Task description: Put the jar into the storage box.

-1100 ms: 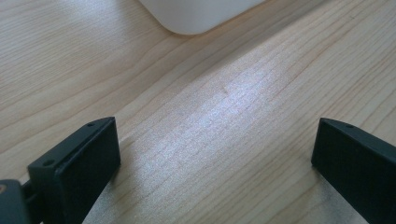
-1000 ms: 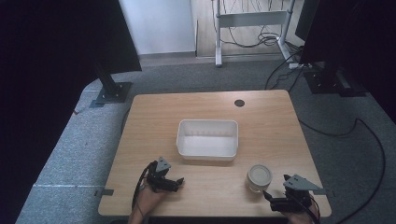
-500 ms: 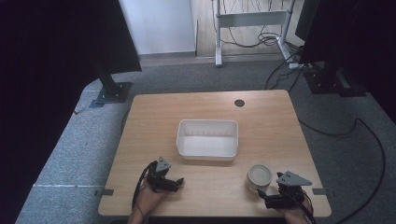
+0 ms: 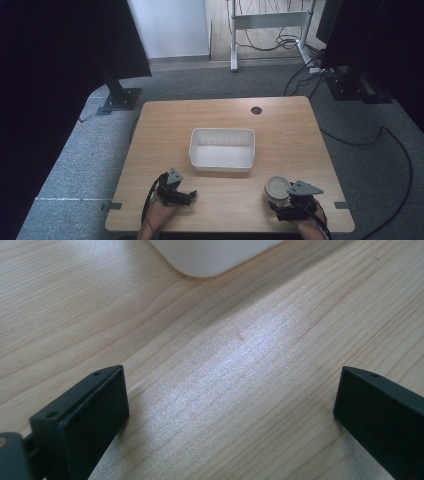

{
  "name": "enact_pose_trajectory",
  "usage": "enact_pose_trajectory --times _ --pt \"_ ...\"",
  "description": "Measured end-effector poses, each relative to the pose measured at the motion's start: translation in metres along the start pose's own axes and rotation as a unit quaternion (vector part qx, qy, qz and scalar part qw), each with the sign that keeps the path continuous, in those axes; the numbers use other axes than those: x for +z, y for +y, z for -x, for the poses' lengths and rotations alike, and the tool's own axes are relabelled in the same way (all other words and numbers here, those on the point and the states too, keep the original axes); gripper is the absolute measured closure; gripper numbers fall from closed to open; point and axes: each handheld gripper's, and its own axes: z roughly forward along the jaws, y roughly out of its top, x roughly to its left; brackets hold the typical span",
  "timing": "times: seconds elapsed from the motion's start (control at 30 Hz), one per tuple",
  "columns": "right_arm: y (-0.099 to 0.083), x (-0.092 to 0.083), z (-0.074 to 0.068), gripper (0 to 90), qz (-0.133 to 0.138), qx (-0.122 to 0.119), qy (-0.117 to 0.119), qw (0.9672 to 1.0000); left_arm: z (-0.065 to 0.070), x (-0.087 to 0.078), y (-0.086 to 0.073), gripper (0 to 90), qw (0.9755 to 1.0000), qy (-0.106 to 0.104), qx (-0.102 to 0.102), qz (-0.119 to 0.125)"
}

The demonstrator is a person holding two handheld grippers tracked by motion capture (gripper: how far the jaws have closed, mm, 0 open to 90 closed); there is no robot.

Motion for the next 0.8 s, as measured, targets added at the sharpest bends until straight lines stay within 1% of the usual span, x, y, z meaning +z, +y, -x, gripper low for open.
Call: enact_pose_trajectory --times 0.1,0.17,0.23,0.43,0.53,0.67,0.7,0.8 --pt "0.0012 0.0025 0.0002 2.6 -0.001 0.000 0.000 1.0000 0.0000 0.0000 0.0000 0.9 1.0000 0.000 0.000 0.000" --pt "0.0028 0.0055 0.0001 6.1 -0.003 0.000 0.001 1.0000 0.0000 0.0000 0.0000 0.9 1.0000 0.000 0.000 0.000" --pt "0.0034 0.0073 -0.0002 7.5 -0.005 -0.002 -0.002 1.0000 0.0000 0.0000 0.0000 0.9 1.0000 0.000 0.000 0.000" --pt "0.0035 0.0084 0.0006 8.7 -0.004 0.004 -0.002 1.0000 0.0000 0.0000 0.0000 0.9 1.0000 0.000 0.000 0.000" --pt "0.0036 0.0083 -0.0016 8.8 -0.004 0.012 -0.011 0.9999 0.0000 0.0000 0.0000 0.9 1.0000 0.000 0.000 0.000" --pt "0.0042 0.0076 -0.0035 8.9 -0.007 0.014 -0.018 0.9997 0.0000 0.0000 0.0000 0.9 1.0000 0.000 0.000 0.000" --pt "0.0046 0.0069 -0.0042 8.9 -0.007 0.013 -0.024 0.9996 0.0000 0.0000 0.0000 0.9 1.0000 0.000 0.000 0.000" --pt "0.0063 0.0047 -0.0044 8.8 -0.002 0.016 -0.028 0.9995 0.0000 0.0000 0.0000 0.9 1.0000 0.000 0.000 0.000"
